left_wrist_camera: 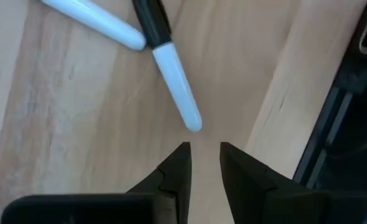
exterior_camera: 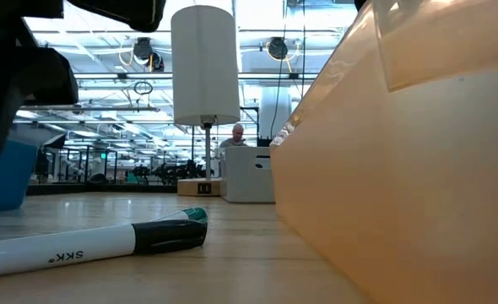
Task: Pick & Place Markers
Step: Put the small black highlighter pen in the orange bin
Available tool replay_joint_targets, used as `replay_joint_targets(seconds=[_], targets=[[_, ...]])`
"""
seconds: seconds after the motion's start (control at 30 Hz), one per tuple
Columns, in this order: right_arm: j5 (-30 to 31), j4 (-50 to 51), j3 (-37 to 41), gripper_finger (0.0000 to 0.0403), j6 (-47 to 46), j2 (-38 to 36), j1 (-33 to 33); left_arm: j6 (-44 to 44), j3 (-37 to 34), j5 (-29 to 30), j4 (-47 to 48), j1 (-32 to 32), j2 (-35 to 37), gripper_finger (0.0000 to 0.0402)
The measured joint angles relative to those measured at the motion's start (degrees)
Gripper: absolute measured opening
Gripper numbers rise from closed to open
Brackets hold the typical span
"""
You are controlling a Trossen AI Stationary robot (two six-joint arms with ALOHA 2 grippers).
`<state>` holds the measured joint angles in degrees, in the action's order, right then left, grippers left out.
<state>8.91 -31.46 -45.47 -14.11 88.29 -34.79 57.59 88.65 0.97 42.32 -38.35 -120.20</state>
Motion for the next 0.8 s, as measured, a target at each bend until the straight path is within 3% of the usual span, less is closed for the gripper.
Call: replay_joint_targets(seconds=[0.17, 0.47, 0.67, 0.8], targets=[[0.0, 0.0, 0.0, 0.0187, 0.0, 0.0, 0.0, 4.4, 1.4, 0.6, 0.5, 0.9, 0.0, 0.0088], [0.2, 0.0, 0.0, 0.0187, -0.1, 0.0, 0.0, 4.5, 5.3, 5.1, 2.7, 1.3, 0.0, 0.0087], [0.2, 0.0, 0.0, 0.0187, -0.2, 0.0, 0.0, 5.8, 5.5, 9.7, 5.8, 1.3, -0.1, 0.0087], [0.2, 0.0, 0.0, 0.0187, -0.2, 0.0, 0.0, 8.8, 5.4, 9.7, 7.3, 1.3, -0.6, 0.0087]])
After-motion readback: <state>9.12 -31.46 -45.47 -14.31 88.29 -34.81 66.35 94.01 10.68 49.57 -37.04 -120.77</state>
